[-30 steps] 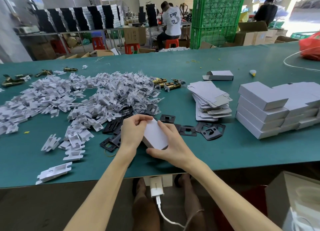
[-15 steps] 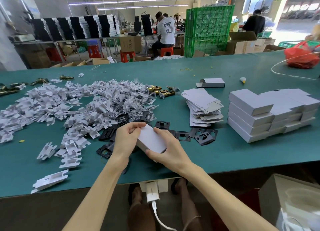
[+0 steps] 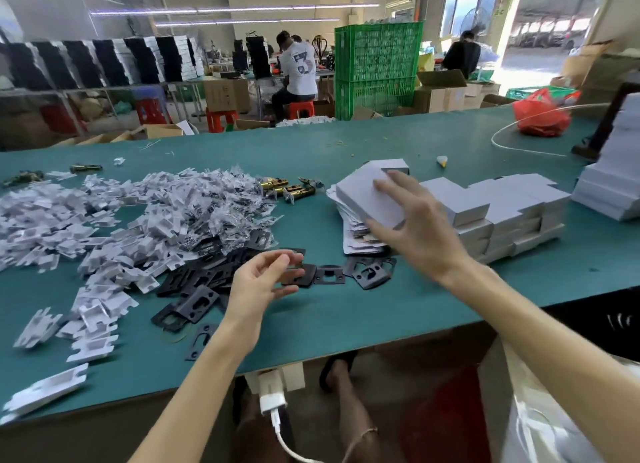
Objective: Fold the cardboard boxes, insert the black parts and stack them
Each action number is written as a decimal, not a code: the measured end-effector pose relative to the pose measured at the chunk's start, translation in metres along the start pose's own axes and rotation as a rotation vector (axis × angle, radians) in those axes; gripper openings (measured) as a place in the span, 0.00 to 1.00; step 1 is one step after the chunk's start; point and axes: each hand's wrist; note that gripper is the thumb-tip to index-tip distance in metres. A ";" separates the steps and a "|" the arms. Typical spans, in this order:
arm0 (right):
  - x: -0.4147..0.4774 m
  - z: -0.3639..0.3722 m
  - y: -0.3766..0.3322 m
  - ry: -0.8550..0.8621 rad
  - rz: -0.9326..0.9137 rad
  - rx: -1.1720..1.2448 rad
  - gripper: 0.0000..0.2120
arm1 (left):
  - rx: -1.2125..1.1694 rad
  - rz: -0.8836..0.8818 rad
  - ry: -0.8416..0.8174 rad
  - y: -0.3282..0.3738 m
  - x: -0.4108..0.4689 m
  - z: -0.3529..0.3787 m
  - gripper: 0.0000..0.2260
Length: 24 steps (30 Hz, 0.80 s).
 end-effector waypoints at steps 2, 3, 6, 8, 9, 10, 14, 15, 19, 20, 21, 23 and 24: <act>0.022 -0.030 0.025 0.088 0.084 -0.086 0.29 | 0.039 -0.024 0.016 -0.011 0.000 0.003 0.06; 0.032 -0.044 0.041 0.126 0.139 -0.102 0.28 | 0.064 -0.018 0.024 -0.017 0.001 0.004 0.06; 0.047 -0.071 0.087 0.149 0.313 -0.095 0.30 | 0.134 0.022 0.043 -0.028 0.004 0.002 0.05; 0.047 -0.078 0.115 0.118 0.427 -0.072 0.30 | 0.146 0.024 0.038 -0.031 0.006 -0.001 0.05; 0.045 -0.079 0.127 0.106 0.484 -0.038 0.29 | 0.155 0.027 0.027 -0.032 0.006 -0.002 0.05; 0.041 -0.079 0.136 0.104 0.543 0.017 0.29 | 0.167 0.028 0.015 -0.033 0.006 -0.002 0.05; 0.036 -0.076 0.159 0.132 0.646 0.212 0.25 | 0.178 0.038 -0.007 -0.036 0.007 -0.003 0.05; 0.038 -0.076 0.163 0.123 0.628 0.215 0.25 | 0.180 0.044 -0.009 -0.036 0.006 -0.003 0.05; 0.044 -0.083 0.169 0.056 0.590 0.169 0.25 | 0.213 0.060 -0.024 -0.038 0.008 -0.005 0.05; 0.043 -0.084 0.167 0.027 0.585 0.141 0.24 | 0.219 0.064 -0.031 -0.038 0.007 -0.005 0.05; 0.043 -0.086 0.170 0.007 0.568 0.111 0.22 | 0.224 0.067 -0.035 -0.038 0.006 -0.004 0.05; 0.041 -0.087 0.173 -0.024 0.533 0.072 0.17 | 0.233 0.068 -0.029 -0.039 0.007 -0.004 0.05; 0.039 -0.087 0.172 -0.047 0.530 0.052 0.15 | 0.240 0.069 -0.034 -0.039 0.007 -0.005 0.05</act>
Point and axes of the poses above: each hand's wrist, its own x-axis towards the middle knuckle, its own z-axis out of the palm, y = z × x, and after that the axes turned 3 degrees about -z, right-handed
